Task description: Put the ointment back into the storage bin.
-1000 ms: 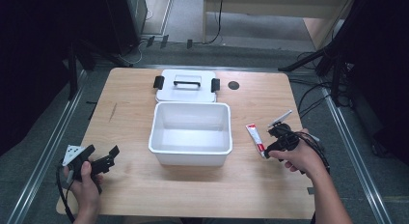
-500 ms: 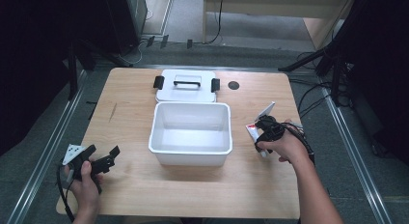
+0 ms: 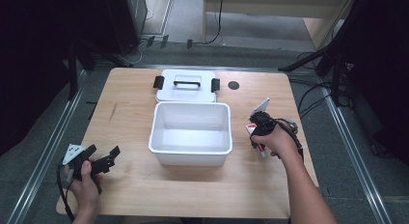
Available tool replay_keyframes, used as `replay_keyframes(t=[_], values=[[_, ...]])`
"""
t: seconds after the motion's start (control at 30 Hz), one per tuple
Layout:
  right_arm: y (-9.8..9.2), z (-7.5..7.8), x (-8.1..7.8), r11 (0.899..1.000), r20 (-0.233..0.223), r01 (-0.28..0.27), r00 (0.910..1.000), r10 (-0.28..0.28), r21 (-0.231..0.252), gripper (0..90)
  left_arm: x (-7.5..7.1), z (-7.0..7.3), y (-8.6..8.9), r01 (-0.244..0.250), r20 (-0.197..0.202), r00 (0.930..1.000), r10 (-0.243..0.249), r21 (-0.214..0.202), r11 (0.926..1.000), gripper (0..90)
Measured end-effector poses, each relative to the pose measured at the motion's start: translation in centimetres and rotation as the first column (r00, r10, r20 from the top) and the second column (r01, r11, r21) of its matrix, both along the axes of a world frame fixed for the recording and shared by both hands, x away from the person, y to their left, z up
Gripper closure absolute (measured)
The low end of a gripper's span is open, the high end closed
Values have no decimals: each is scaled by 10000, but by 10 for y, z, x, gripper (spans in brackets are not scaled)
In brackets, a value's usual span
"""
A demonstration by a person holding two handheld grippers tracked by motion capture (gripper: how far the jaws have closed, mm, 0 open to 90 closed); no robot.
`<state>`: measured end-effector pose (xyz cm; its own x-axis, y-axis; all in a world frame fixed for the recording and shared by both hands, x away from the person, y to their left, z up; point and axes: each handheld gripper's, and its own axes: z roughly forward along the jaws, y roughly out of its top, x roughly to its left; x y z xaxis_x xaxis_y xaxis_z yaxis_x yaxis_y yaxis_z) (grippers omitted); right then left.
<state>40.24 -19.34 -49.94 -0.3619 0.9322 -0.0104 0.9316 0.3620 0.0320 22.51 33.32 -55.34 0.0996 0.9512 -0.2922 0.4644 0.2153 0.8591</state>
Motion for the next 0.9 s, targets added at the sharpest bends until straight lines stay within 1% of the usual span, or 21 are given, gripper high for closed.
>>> replay_keyframes(t=[0.07, 0.13, 0.23, 0.3, 0.47, 0.57, 0.67, 0.73, 0.9], values=[[0, -1, 3, 10000, -102, 76, 9999, -76, -50, 657, 0, 0, 0, -1, 3, 10000, 1, 5, 10000, 0], [-1, -2, 4, 10000, -105, 64, 9999, -64, -68, 663, 0, 0, 0, 2, -1, 10000, -2, 4, 10000, 0], [1, -4, 5, 9996, -225, 48, 9997, -55, -272, 685, 0, 0, 0, 19, -3, 10000, -19, 10, 10000, 0], [1, -5, 5, 9995, -278, 19, 9996, -27, -302, 687, 0, 0, 0, 15, -7, 10000, -15, 10, 10000, 0], [1, -5, 5, 9996, -332, 121, 9994, -130, -273, 712, 0, 0, 0, 15, -13, 10000, -15, 9, 10000, 0], [0, -5, 5, 9994, -377, 320, 9988, -326, -150, 720, 0, 0, 0, 15, -17, 10000, -15, 11, 10000, 0], [0, -4, 5, 9994, -391, 279, 9988, -287, -197, 722, 0, 0, 0, 11, -17, 10000, -11, 10, 10000, 0], [0, -4, 5, 9997, -387, 97, 9992, -105, -206, 723, 0, 0, 0, 16, -14, 10000, -16, 8, 10000, 0], [-3, -3, 5, 9998, -387, 50, 9992, -58, -199, 724, 0, 0, 0, 16, -25, 10000, -16, 12, 10000, 0]])
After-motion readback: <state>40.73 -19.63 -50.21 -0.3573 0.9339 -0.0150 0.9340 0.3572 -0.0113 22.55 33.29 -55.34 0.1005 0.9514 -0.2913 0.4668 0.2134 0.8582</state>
